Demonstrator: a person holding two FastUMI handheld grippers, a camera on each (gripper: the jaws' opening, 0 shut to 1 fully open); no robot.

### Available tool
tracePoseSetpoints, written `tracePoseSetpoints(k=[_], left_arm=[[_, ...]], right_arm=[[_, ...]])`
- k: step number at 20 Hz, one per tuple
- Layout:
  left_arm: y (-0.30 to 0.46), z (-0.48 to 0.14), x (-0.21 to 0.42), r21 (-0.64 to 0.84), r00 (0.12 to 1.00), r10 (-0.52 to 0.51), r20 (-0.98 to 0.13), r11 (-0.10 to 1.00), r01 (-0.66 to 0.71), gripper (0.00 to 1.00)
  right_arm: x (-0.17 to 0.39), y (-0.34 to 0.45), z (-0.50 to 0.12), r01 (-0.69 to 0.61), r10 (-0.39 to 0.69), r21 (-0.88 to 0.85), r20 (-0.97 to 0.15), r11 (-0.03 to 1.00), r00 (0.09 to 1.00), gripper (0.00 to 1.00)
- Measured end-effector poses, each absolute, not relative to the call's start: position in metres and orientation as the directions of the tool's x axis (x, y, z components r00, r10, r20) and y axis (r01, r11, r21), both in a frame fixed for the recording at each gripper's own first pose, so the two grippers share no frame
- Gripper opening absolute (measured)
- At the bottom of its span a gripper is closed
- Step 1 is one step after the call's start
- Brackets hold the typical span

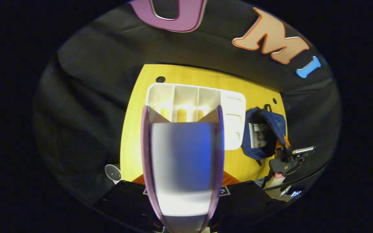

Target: Open the schoolbag, grab two books from the bookshelf and put them into the schoolbag.

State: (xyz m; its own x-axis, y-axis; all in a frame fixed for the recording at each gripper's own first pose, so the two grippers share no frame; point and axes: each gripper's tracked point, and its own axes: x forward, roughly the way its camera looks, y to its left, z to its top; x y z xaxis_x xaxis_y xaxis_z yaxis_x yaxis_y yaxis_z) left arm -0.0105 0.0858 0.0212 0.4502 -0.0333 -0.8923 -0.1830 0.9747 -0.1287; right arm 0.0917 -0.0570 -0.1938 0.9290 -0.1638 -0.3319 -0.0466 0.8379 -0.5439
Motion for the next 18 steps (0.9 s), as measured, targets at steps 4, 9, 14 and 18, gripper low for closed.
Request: tracePoseSetpoints(k=[4,9,14,18], left_arm=[[0.020,0.015,-0.004,-0.226,0.458,-0.164,-0.874,0.971,-0.083,0.40],[-0.055,-0.008,0.018,-0.354,0.455,-0.318,-0.832,0.935,0.006,0.40],[-0.123,-0.042,0.049,-0.482,0.464,-0.448,-0.764,0.875,0.050,0.40],[-0.156,-0.075,0.087,-0.524,0.502,-0.468,-0.728,0.851,0.033,0.40]], right_arm=[[0.089,-0.064,-0.187,-0.048,-0.151,-0.529,-0.327,0.847,0.933,0.10],[0.086,-0.071,-0.180,-0.047,-0.140,-0.505,-0.327,0.862,0.935,0.13],[0.089,-0.075,-0.178,-0.061,-0.118,-0.489,-0.328,0.870,0.937,0.10],[0.091,-0.077,-0.176,-0.073,-0.097,-0.461,-0.334,0.884,0.938,0.13]])
